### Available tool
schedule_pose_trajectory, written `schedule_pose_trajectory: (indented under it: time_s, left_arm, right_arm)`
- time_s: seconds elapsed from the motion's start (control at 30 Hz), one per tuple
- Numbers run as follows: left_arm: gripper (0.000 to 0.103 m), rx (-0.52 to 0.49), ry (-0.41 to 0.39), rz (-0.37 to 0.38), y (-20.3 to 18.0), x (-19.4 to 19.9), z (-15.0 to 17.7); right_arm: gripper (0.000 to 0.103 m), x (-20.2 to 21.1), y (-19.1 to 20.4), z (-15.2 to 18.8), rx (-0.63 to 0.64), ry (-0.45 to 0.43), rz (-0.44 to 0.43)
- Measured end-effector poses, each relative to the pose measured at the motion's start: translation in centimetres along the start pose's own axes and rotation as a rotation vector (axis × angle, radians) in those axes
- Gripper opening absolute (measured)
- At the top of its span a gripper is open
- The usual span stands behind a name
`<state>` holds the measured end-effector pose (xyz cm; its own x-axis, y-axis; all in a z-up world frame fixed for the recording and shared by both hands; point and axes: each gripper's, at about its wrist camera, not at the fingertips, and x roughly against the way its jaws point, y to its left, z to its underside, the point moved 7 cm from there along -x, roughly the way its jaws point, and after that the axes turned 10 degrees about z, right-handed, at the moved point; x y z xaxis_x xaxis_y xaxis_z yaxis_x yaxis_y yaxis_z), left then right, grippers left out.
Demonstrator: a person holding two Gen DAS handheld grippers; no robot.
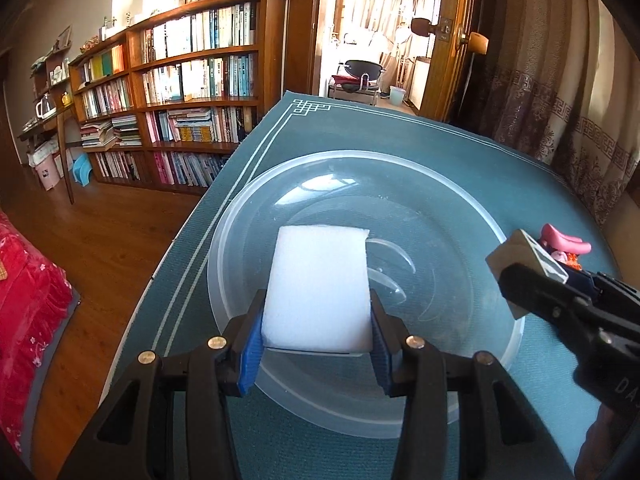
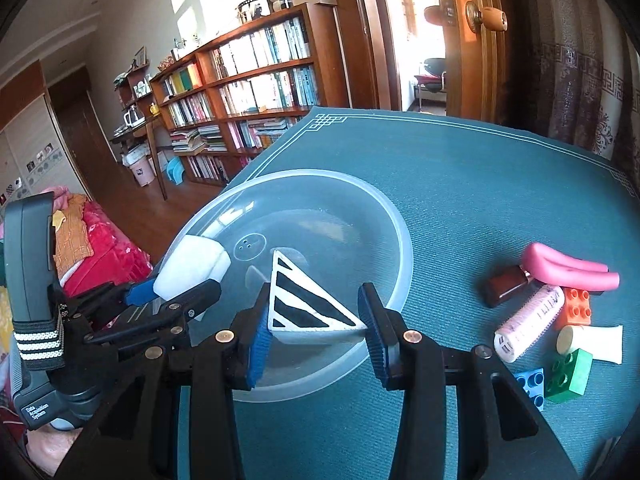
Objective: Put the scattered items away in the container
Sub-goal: 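Carry the sponge and striped block over the clear bowl with both tools, then open both tools to drop the sponge and striped block into the bowl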
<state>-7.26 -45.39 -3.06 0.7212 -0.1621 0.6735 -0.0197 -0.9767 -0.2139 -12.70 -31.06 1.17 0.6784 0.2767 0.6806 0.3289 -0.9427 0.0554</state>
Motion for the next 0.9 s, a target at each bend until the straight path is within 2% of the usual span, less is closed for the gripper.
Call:
schedule_pose_trajectory:
  time_s: [0.1, 0.2, 0.3, 0.43, 0.9]
  left_arm:
    - [0.071, 0.015, -0.007, 0.054, -0.3, 0.1, -0.1]
    - [0.080, 0.004, -0.022, 0.046, -0.5, 0.3, -0.3]
    - [0.080, -0.003, -0.029, 0.037, -0.5, 0.7, -0.2]
    - [0.083, -0.002, -0.037, 0.043, -0.6, 1.1, -0.1]
    - [0.083, -0.015, -0.036, 0.022, -1.4, 1.8, -0.1]
  right_arm:
    - [0.045, -0.7, -0.2, -0.1, 0.001, 0.006, 0.017]
    - [0.045, -1.0, -0.6, -0.4, -0.026, 0.011, 0.015]
    - [0.046, -1.0, -0.8, -0.6, -0.043, 0.010, 0.007]
    - [0.060, -0.3, -0.9, -0.8, -0.060, -0.012, -0.013]
    - [0.060, 0.9, -2.9, 1.0, -0.130, -0.001, 0.006]
